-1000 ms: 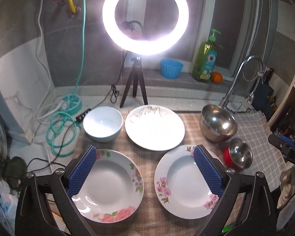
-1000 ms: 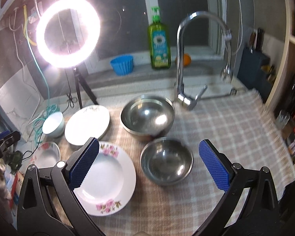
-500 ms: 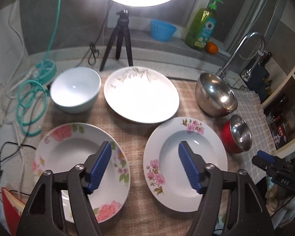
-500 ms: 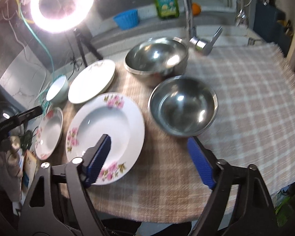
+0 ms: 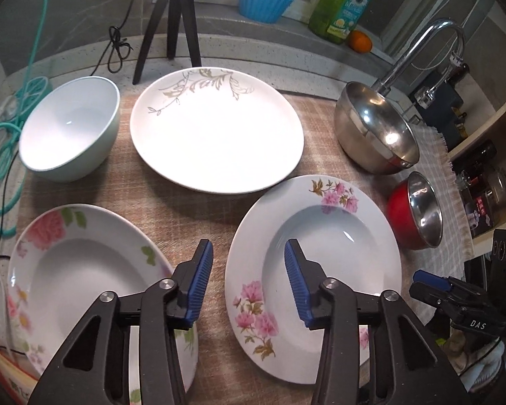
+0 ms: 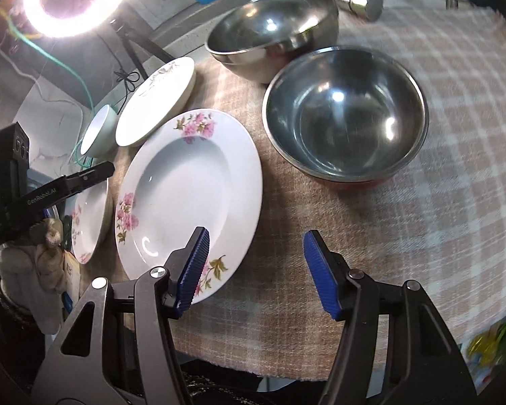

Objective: Organize plates and bowls

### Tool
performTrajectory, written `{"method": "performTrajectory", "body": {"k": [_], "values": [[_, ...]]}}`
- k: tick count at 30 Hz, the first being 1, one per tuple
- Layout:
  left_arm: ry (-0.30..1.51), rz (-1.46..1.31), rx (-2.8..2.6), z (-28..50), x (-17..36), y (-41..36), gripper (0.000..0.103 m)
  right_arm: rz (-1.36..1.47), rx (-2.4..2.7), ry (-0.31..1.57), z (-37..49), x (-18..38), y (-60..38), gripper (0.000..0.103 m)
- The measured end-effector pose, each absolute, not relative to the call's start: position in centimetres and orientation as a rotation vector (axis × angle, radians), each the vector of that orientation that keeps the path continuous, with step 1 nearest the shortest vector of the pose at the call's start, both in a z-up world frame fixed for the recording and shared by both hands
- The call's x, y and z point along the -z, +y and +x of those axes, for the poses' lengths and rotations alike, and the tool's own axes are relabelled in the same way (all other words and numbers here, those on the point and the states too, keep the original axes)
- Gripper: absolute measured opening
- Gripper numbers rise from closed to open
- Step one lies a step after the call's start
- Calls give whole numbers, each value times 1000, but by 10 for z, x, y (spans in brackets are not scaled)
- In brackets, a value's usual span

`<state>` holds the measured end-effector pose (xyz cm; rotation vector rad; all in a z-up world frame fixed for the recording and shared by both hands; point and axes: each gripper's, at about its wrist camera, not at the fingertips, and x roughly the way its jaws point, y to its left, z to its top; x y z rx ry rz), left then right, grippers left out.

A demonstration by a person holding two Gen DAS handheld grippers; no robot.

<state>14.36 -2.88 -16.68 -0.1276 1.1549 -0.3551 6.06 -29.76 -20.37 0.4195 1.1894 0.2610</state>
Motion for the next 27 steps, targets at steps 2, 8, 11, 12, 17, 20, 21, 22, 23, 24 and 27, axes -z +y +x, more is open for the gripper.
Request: {"method": "performTrajectory", "body": {"k": [2,8,11,12,17,20,21,22,23,24,27], "values": [[1163,-125,356,146,170,-30,40,442,-263,1201,63,208,-298,54],[1195,-121,368,153,178,-32,35,469,-284,1221,68,215,-294,43],[1211,-134,373,156,182,-31,31,470,-294,1228,69,217,-291,38],[1215,-136,374,157,183,-31,29,470,-297,1230,70,218,-290,38],[1229,-149,380,159,187,-29,26,474,-301,1239,75,222,-288,36],[1231,-149,382,159,188,-29,25,472,-311,1245,78,224,-285,26],[1231,-148,381,159,188,-29,25,473,-320,1245,79,225,-285,24],[1230,-145,380,158,187,-30,25,471,-326,1245,79,224,-284,23],[1230,-140,379,158,187,-30,25,463,-326,1245,80,224,-284,23],[1229,-137,379,158,187,-30,25,457,-325,1244,80,223,-283,23],[1228,-137,373,156,187,-31,25,452,-325,1244,81,222,-281,23]]}}
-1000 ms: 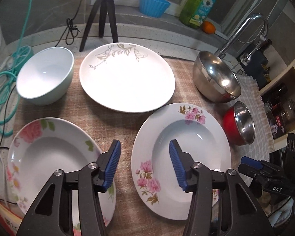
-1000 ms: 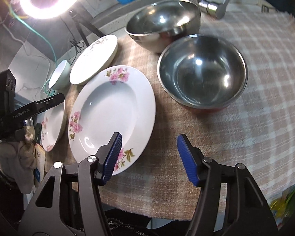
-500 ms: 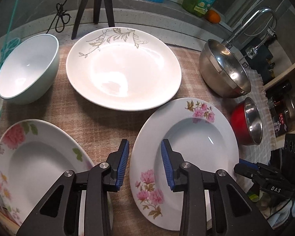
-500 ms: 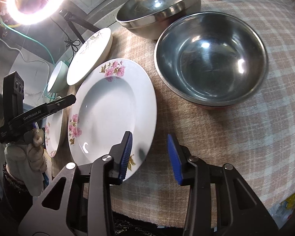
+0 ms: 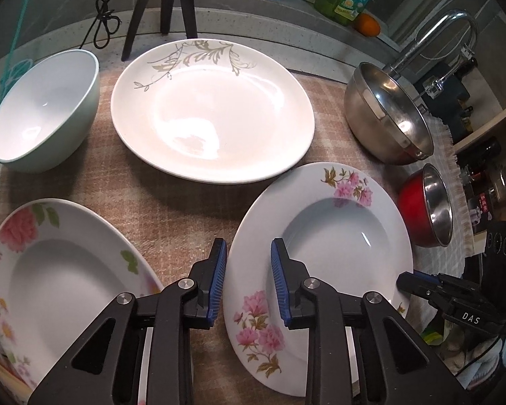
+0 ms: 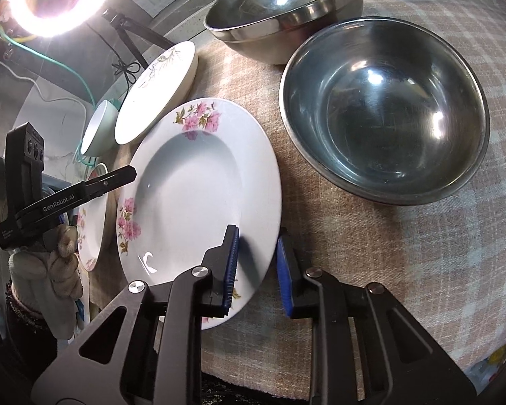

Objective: Organize plates and bowls

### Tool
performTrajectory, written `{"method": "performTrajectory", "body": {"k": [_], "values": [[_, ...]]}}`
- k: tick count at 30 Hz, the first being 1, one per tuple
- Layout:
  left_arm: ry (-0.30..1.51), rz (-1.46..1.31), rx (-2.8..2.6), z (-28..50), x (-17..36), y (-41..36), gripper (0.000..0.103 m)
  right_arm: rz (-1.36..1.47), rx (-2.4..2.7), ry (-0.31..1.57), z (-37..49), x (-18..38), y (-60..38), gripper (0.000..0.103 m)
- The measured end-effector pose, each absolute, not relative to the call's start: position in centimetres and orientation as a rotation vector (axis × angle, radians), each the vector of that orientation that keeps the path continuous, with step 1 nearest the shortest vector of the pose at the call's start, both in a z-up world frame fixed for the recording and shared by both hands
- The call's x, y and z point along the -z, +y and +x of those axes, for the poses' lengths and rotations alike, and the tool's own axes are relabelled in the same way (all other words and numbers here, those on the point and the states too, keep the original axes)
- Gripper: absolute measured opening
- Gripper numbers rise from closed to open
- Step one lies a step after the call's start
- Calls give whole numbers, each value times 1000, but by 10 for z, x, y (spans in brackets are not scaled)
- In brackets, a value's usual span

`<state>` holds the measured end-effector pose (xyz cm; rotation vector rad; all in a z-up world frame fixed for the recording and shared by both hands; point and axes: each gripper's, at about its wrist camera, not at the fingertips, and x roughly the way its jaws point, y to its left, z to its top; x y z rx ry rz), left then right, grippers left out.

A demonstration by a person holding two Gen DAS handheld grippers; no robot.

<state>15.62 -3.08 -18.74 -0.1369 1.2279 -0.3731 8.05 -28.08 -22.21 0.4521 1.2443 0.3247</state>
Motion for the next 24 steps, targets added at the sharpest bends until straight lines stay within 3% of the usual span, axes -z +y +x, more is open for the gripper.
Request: {"method": "performTrajectory", "body": {"k": [24], "values": [[1229,-194,277,91,185,-24,25,344,-381,1267,78,223,-275,23]]}}
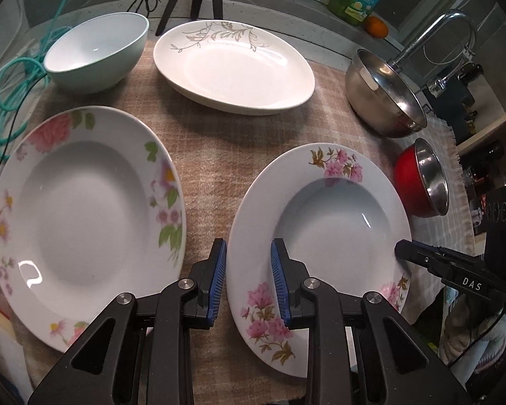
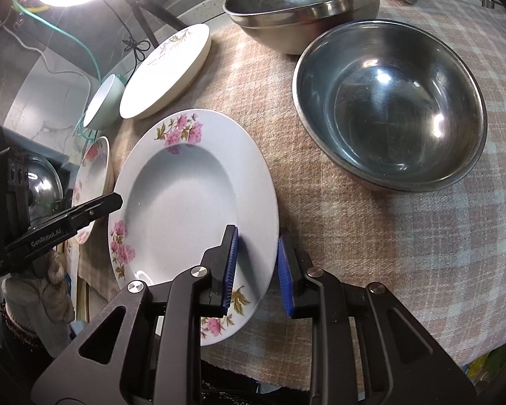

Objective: Organize plates and bowls

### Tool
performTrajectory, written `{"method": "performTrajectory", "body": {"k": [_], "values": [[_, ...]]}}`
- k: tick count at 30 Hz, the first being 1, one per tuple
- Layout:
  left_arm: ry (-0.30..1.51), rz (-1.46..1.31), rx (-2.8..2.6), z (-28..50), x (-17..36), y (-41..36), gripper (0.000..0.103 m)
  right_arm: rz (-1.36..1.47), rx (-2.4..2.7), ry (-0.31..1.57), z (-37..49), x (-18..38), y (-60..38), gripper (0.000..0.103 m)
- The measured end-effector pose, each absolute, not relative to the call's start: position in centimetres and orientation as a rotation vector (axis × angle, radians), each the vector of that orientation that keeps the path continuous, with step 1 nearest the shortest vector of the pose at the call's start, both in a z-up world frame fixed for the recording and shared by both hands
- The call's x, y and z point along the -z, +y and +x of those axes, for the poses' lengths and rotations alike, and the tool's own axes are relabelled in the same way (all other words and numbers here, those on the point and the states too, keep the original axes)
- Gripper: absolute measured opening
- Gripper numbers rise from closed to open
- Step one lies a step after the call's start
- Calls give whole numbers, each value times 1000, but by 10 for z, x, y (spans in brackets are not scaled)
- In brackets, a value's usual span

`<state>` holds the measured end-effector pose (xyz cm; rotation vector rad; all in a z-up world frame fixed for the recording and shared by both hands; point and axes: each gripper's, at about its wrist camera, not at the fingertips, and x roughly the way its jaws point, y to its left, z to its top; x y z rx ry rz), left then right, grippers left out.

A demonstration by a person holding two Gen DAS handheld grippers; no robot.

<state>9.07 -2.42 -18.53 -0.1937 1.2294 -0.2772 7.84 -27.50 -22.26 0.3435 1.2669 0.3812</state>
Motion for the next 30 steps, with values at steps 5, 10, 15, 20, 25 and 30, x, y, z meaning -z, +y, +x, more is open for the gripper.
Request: {"method": "performTrajectory", "body": {"k": [5,10,15,20,25,30], "values": [[1232,-213,263,78,186,-22,25,327,-393,1265,76,222,-275,24],[1233,-218,253,69,187,-22,25,324,-396,1263,74,222,-274,24],[1235,-227,251,61,188,-20,25,317,-399,1258,72,222,-272,24],[1230,-230,245,57,188,-18,25,311,-396,1252,72,221,-271,24],[1225,-238,243,56,188,-18,25,304,-392,1251,72,222,-270,24],[1219,-225,241,56,187,-17,26,271,-376,1239,72,219,-266,32]]}}
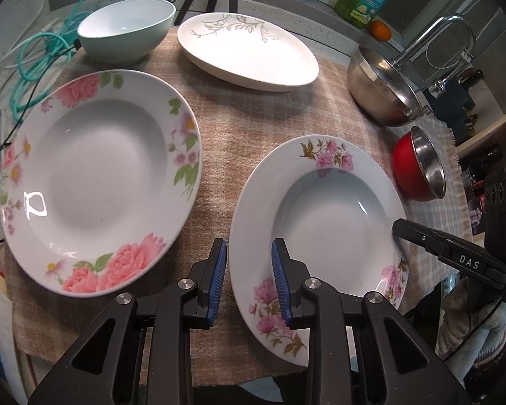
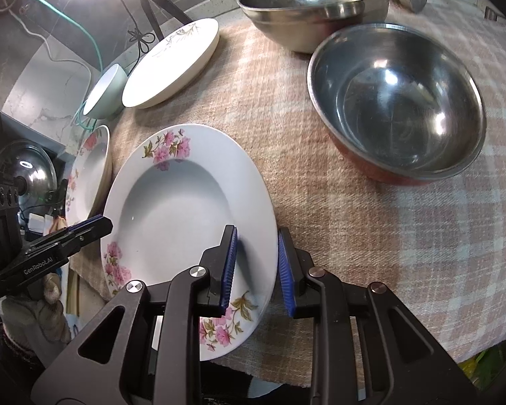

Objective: Organize plates and bowls

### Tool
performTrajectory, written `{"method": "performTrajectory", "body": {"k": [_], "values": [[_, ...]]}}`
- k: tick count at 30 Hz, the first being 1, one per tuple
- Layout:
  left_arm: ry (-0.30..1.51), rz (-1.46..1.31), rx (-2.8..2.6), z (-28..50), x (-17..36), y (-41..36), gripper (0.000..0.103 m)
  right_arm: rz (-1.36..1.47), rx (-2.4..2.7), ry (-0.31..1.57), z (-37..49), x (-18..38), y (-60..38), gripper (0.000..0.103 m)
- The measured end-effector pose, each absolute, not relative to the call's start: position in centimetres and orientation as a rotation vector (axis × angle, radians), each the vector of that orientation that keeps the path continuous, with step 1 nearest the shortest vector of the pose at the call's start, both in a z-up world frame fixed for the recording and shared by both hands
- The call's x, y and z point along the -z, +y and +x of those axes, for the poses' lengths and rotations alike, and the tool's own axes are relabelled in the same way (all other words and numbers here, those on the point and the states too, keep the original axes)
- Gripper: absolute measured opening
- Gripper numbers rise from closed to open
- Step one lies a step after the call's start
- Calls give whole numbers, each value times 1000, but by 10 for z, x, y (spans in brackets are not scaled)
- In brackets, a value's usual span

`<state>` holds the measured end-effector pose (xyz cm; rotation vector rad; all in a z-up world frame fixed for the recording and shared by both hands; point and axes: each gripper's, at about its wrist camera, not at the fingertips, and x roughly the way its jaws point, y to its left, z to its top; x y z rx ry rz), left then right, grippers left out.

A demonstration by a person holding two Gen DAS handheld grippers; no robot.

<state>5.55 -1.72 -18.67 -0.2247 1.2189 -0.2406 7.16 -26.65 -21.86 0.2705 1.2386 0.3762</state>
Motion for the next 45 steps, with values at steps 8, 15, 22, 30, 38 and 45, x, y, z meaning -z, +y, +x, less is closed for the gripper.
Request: {"method": "performTrajectory", "body": {"k": [8,15,22,30,38,45], "values": [[1183,-250,224,50,174,-4,47,217,-349,1144,65,193,-266,73],[1127,-302,177,40,157,18,69,171,-379,1072,63,168,-249,90],[1064,-324,69,35,144,57,70,122,-449,1035,70,154,-210,93],[1050,-350,-31,35,150,106,70,114,-522,1032,85,153,-160,93],[1054,-369,-63,43,159,137,70,95,-592,1054,104,157,-113,93],[1070,-397,-57,53,170,149,65,111,-640,1142,127,179,-83,86]]}}
